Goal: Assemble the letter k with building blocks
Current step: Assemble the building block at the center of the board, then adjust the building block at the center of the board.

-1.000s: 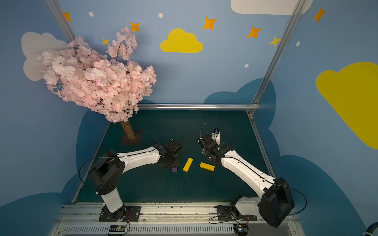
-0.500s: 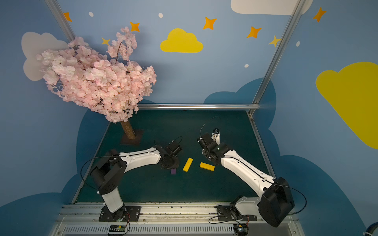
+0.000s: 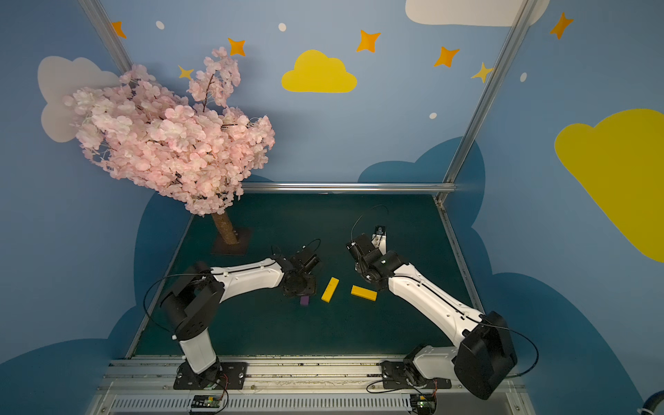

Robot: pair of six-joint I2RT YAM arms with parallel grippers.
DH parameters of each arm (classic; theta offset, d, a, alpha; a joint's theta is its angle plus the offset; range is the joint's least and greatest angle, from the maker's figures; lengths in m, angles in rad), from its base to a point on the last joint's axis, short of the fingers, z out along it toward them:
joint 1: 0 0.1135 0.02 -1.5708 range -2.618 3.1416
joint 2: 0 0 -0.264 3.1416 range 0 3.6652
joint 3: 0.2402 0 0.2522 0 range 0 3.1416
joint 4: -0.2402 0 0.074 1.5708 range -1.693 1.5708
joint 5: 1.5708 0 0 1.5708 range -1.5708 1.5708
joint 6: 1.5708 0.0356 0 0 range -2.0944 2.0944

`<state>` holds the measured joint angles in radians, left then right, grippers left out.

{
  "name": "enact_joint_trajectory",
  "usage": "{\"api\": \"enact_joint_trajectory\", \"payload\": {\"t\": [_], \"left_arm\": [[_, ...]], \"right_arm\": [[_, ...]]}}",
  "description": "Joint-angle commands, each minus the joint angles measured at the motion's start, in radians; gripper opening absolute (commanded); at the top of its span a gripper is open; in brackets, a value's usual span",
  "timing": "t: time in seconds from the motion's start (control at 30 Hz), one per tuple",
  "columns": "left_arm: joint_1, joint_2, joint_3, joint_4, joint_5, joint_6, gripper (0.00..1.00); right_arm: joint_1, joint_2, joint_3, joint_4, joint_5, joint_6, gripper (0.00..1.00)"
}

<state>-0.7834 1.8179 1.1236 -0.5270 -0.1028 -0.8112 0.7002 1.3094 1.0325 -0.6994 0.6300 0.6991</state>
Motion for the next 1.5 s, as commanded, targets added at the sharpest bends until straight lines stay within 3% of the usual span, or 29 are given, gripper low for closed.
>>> {"api": "enact_joint_trajectory", "payload": {"t": [0.0,0.1,0.23,0.43,0.57,0.7,0.93,1.03,1.2,1.3,1.4,1.47], "left_arm": [[0.010,-0.027,-0.019,-0.024,-0.029,0.001,0.65],[0.020,-0.130,-0.039,0.004,-0.083,0.010,0.66],[0.082,-0.317,-0.055,0.006,-0.222,0.009,0.67],[0.210,-0.409,-0.098,0.012,-0.184,0.051,0.67],[0.223,-0.371,-0.158,0.043,-0.130,0.033,0.67],[0.240,-0.347,-0.179,0.075,-0.103,0.032,0.67],[0.287,-0.316,-0.140,0.071,-0.086,0.082,0.67],[0.298,-0.329,-0.172,0.106,-0.072,0.076,0.67],[0.312,-0.330,-0.193,0.118,-0.048,0.069,0.67],[0.315,-0.336,-0.200,0.120,-0.048,0.067,0.67],[0.315,-0.338,-0.201,0.126,-0.038,0.065,0.67],[0.315,-0.337,-0.198,0.115,-0.034,0.066,0.67]], "right_arm": [[0.007,-0.002,0.018,-0.008,-0.009,0.007,0.80],[0.007,0.001,0.016,0.024,-0.038,-0.047,0.80],[0.008,0.023,0.011,0.110,-0.218,-0.189,0.79],[0.008,0.150,0.038,0.164,-0.421,-0.268,0.75],[0.012,0.327,0.201,0.004,-0.577,-0.288,0.70],[0.062,0.457,0.270,-0.069,-0.585,-0.292,0.68],[0.090,0.533,0.284,-0.061,-0.612,-0.196,0.66],[0.104,0.544,0.288,-0.061,-0.604,-0.227,0.66],[0.129,0.554,0.361,-0.230,-0.439,-0.317,0.67],[0.128,0.533,0.345,-0.239,-0.487,-0.314,0.60],[0.116,0.516,0.293,-0.166,-0.608,-0.290,0.59],[0.120,0.508,0.278,-0.166,-0.625,-0.281,0.56]]}}
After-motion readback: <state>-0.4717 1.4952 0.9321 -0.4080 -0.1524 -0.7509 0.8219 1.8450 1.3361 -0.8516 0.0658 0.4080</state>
